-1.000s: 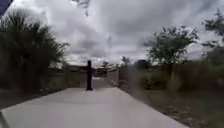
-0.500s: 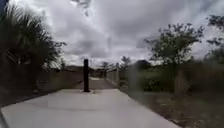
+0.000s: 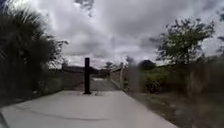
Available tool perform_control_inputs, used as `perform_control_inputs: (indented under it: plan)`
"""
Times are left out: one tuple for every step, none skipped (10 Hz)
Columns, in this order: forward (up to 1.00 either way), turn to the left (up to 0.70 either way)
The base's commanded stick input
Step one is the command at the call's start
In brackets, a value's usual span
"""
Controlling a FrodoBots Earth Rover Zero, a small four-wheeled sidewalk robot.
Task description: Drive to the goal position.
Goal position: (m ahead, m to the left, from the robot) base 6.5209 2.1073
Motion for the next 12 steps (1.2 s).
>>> perform_control_inputs:
  plan:
    - [0.69,0.14]
    - [0.69,0.14]
    - [0.69,0.14]
    - [0.69,0.07]
    - [0.69,0.01]
    - [0.69,0.05]
    - [0.69,0.11]
    - [0.69,0.14]
    - [0.69,0.14]
    - [0.69,0.14]
    - [0.69,0.12]
    - [0.69,0.08]
